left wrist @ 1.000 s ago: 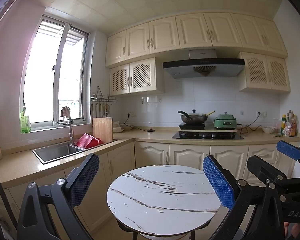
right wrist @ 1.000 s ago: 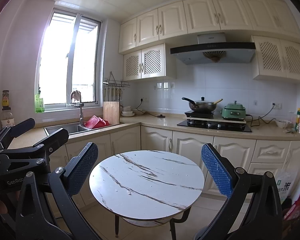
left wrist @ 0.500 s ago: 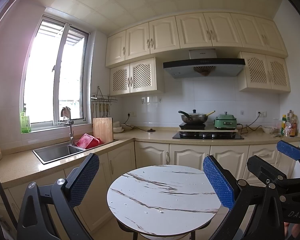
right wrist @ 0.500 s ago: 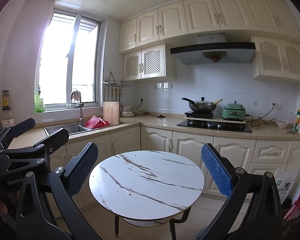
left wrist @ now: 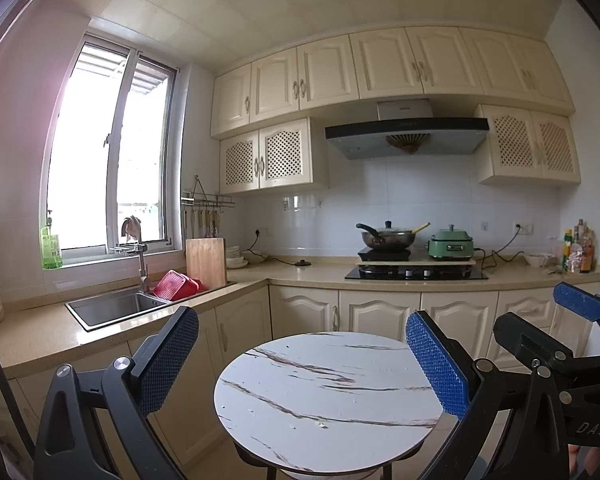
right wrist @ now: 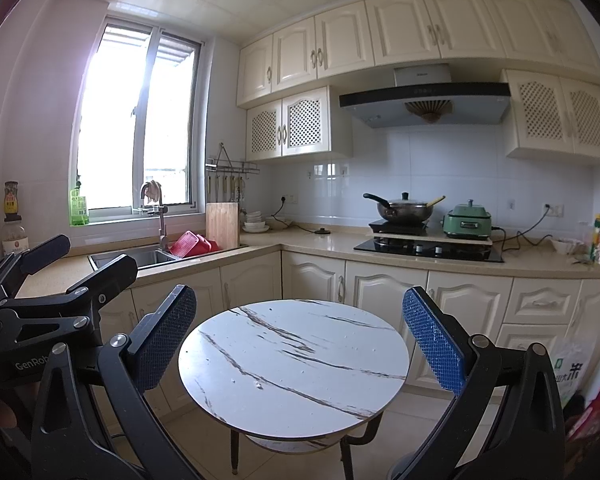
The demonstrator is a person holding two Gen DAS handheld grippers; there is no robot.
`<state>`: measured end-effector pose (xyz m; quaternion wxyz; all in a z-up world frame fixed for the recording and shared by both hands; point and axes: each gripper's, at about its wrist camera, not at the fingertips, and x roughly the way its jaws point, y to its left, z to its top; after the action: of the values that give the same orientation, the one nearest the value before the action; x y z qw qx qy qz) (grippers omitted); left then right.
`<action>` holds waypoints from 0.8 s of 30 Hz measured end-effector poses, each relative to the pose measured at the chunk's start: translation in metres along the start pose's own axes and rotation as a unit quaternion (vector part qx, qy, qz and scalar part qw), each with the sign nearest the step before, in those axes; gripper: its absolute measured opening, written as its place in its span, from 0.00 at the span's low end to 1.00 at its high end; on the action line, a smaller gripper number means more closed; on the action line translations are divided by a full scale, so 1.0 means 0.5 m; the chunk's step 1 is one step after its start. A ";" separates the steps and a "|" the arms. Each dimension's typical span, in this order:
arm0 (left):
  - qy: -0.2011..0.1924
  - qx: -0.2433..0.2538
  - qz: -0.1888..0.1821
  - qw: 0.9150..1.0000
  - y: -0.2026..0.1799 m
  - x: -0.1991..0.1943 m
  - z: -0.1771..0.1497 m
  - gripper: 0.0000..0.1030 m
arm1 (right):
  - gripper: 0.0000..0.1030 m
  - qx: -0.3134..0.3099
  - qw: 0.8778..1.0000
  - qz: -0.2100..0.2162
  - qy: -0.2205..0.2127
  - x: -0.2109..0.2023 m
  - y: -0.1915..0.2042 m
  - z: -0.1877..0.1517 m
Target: Collect trash
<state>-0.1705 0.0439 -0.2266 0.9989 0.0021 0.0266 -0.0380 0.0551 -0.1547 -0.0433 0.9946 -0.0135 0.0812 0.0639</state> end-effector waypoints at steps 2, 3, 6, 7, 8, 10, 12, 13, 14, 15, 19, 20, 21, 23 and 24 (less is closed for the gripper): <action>-0.001 0.001 -0.001 1.000 0.003 0.000 -0.002 0.99 | 1.00 0.001 1.000 -0.001 0.000 0.001 0.002 -0.001; -0.001 0.001 -0.001 1.000 0.004 0.002 0.000 0.99 | 1.00 0.000 1.000 -0.001 0.000 0.001 0.002 0.000; 0.000 0.000 -0.001 1.000 0.004 0.002 0.000 0.99 | 1.00 0.001 1.000 0.000 0.001 0.002 0.001 -0.001; 0.000 0.001 -0.002 1.000 0.009 0.003 -0.004 0.99 | 1.00 0.001 1.000 -0.001 0.000 0.001 0.001 -0.001; 0.000 0.001 -0.002 1.000 0.009 0.002 -0.004 0.99 | 1.00 0.001 1.000 -0.001 0.000 0.001 0.001 -0.001; 0.000 0.001 -0.002 1.000 0.013 0.006 -0.004 0.99 | 1.00 0.001 1.000 0.000 0.000 0.001 0.000 -0.001; 0.001 0.001 -0.003 1.000 0.019 0.011 -0.005 0.99 | 1.00 0.001 1.000 0.000 0.001 0.001 0.000 -0.001; 0.001 0.001 -0.003 1.000 0.021 0.012 -0.006 0.99 | 1.00 0.001 1.000 -0.001 0.001 0.001 0.001 -0.001; 0.001 0.001 -0.003 1.000 0.022 0.014 -0.004 0.99 | 1.00 0.001 1.000 0.000 0.001 0.001 0.001 -0.002; 0.001 0.001 -0.003 1.000 0.023 0.013 -0.005 0.99 | 1.00 0.002 1.000 -0.001 0.001 0.002 0.002 -0.002; 0.002 0.001 -0.004 1.000 0.027 0.016 -0.005 0.99 | 1.00 0.002 1.000 -0.001 0.001 0.002 0.002 -0.001; 0.001 0.001 -0.004 1.000 0.029 0.017 -0.005 0.99 | 1.00 0.002 1.000 -0.001 0.002 0.002 0.002 -0.001; 0.002 0.001 -0.005 1.000 0.032 0.018 -0.007 0.99 | 1.00 0.002 1.000 -0.002 0.002 0.002 0.003 -0.002; 0.002 0.001 -0.005 1.000 0.036 0.019 -0.009 0.99 | 1.00 0.003 1.000 -0.002 0.002 0.003 0.003 -0.002; 0.003 0.002 -0.006 1.000 0.040 0.020 -0.011 0.99 | 1.00 0.003 1.000 -0.002 0.003 0.003 0.004 -0.003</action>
<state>-0.1595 0.0631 -0.2327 0.9986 0.0036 0.0291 -0.0440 0.0562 -0.1527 -0.0449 0.9945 -0.0108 0.0840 0.0613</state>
